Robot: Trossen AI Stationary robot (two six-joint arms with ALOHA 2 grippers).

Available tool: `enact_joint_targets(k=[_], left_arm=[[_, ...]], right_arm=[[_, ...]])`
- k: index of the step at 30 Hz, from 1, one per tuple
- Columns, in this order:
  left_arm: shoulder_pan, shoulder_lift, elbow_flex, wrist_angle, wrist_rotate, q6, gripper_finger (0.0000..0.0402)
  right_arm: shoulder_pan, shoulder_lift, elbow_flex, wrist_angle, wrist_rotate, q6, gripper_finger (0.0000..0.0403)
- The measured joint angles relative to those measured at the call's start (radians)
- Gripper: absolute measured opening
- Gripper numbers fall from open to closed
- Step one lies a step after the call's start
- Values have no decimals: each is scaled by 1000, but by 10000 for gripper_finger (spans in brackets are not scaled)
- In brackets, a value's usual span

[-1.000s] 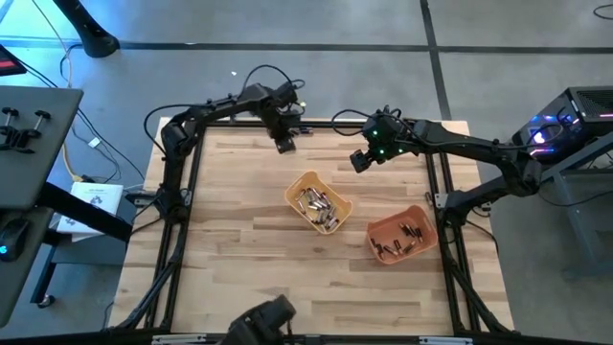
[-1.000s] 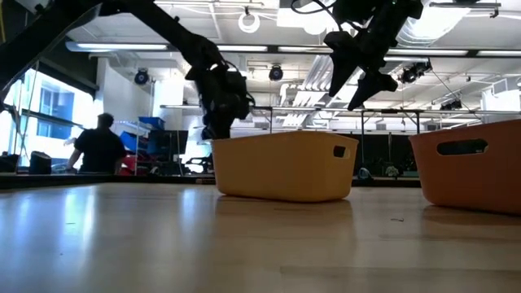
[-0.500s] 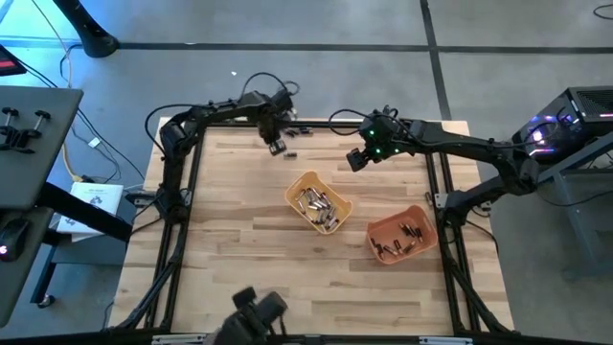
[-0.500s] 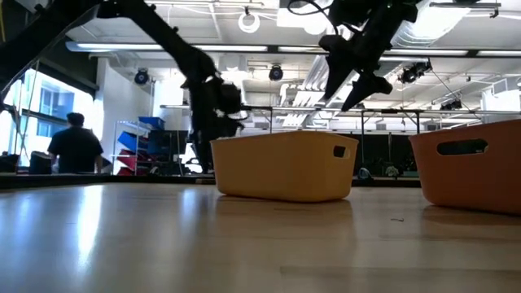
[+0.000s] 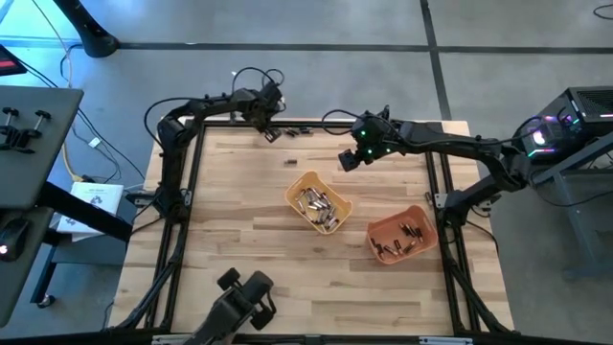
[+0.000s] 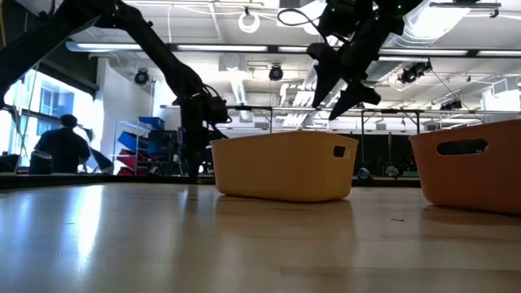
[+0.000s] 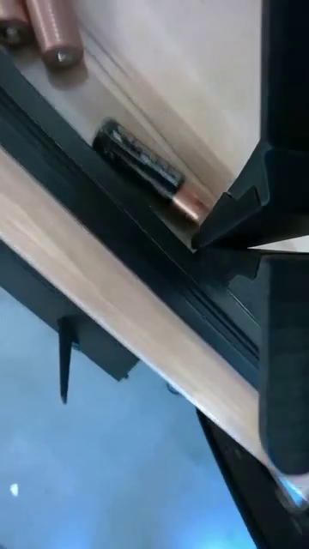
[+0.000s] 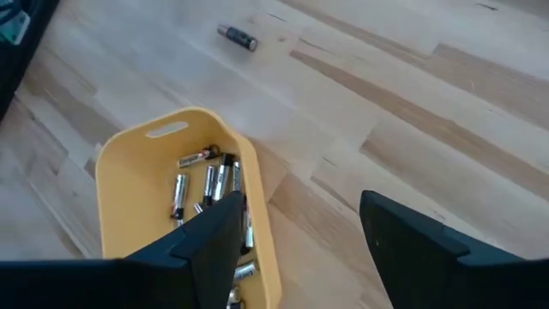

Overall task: Sort batteries
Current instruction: Adjust the black batteries

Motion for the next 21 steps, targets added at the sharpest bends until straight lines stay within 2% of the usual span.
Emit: enact_joint_targets(k=[6, 14, 18, 21], left_arm=[[-27, 45, 3, 19, 11, -39, 0], [-101, 52, 22, 35, -68, -66, 0], [-138, 55, 22, 107, -55, -66, 0], [-171, 63, 22, 269, 9, -74, 0]], right_arm=[[0, -22, 0, 5, 3, 24, 228], [1, -26, 0, 1, 0, 30, 228], [2, -26, 0, 1, -2, 32, 228], [6, -26, 0, 1, -2, 33, 228]])
